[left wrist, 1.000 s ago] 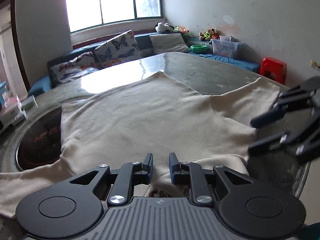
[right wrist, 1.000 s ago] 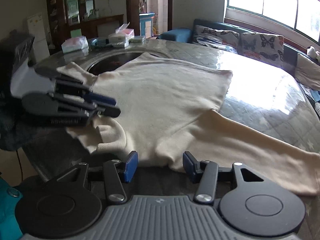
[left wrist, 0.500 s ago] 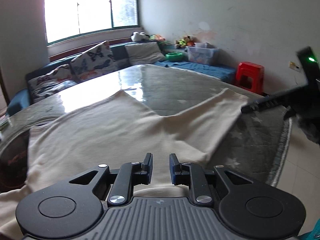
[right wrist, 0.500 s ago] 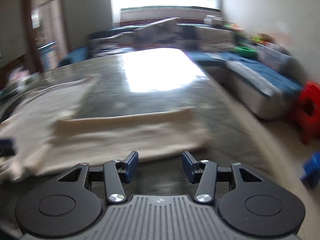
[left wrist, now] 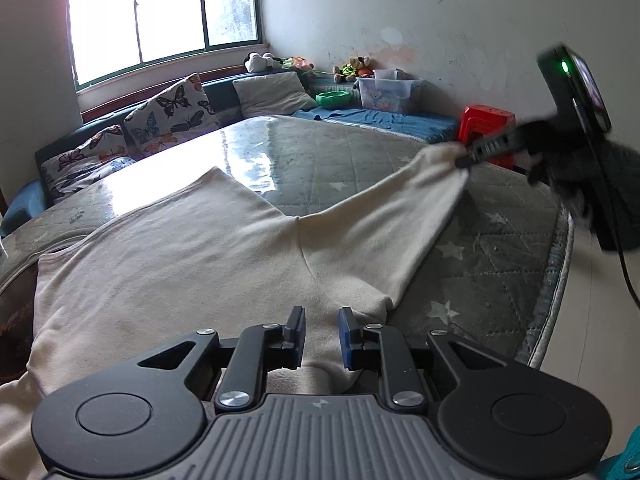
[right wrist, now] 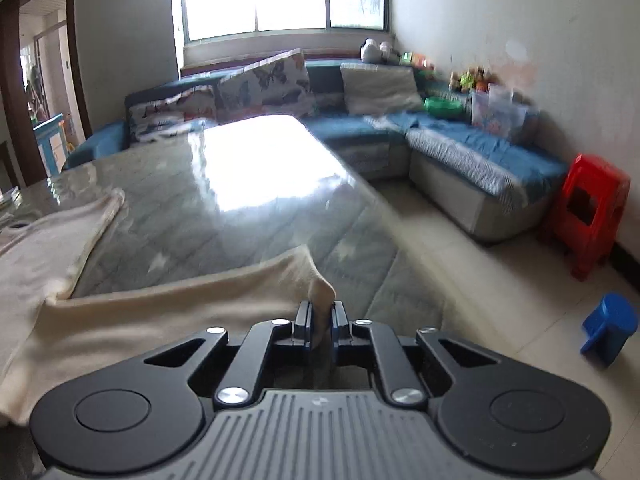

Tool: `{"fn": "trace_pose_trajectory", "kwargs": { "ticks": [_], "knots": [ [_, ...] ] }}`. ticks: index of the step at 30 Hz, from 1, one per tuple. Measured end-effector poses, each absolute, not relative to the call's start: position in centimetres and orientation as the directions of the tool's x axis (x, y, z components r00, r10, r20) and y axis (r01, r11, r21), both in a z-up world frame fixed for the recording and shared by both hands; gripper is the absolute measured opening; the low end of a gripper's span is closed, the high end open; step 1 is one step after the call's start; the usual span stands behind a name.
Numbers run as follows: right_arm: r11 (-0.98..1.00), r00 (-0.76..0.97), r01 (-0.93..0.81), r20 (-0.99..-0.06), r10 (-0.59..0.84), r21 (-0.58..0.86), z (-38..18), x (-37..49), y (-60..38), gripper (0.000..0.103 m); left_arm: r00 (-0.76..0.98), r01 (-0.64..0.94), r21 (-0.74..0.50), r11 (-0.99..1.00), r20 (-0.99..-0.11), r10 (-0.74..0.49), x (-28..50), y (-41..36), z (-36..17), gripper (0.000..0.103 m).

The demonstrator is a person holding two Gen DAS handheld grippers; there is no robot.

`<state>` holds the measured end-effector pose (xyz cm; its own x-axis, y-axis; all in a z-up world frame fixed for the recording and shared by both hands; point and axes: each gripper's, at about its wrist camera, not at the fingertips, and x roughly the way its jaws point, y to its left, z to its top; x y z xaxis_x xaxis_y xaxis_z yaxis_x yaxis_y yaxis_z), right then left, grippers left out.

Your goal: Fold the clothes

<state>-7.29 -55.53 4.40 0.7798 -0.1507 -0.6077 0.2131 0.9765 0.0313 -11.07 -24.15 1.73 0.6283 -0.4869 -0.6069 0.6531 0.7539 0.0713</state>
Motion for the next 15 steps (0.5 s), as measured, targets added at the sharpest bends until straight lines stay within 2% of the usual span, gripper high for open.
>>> {"fn": "trace_pose_trajectory", "kwargs": {
  "ticks": [4, 10, 12, 15],
  "knots": [
    [0.976, 0.806, 0.213, -0.571, -0.154, 0.037, 5.7, -6.5, -56.0, 0.007, 0.62, 0.662, 0.079, 0.745, -0.616, -0.485, -11.1, -24.5, 1.4, 0.02],
    [0.964, 0.776, 0.248, -0.615, -0.138, 0.097, 2.9, -5.6, -56.9, 0.007, 0.624, 0.662, 0.085, 0.744, -0.613, -0.485, -11.1, -24.5, 2.0, 0.023],
    [0.959, 0.777, 0.255, -0.615, -0.13, 0.12, 3.0, -5.9, -57.1, 0.008, 0.631, 0.66, 0.08, 0.747, -0.599, -0.494, -11.1, -24.3, 2.6, 0.028],
    [0.955, 0.786, 0.258, -0.607, -0.118, 0.148, 3.5, -6.6, -57.5, 0.016, 0.643, 0.656, 0.082, 0.75, -0.581, -0.499, -10.8, -24.3, 3.2, 0.029]
  ]
}}
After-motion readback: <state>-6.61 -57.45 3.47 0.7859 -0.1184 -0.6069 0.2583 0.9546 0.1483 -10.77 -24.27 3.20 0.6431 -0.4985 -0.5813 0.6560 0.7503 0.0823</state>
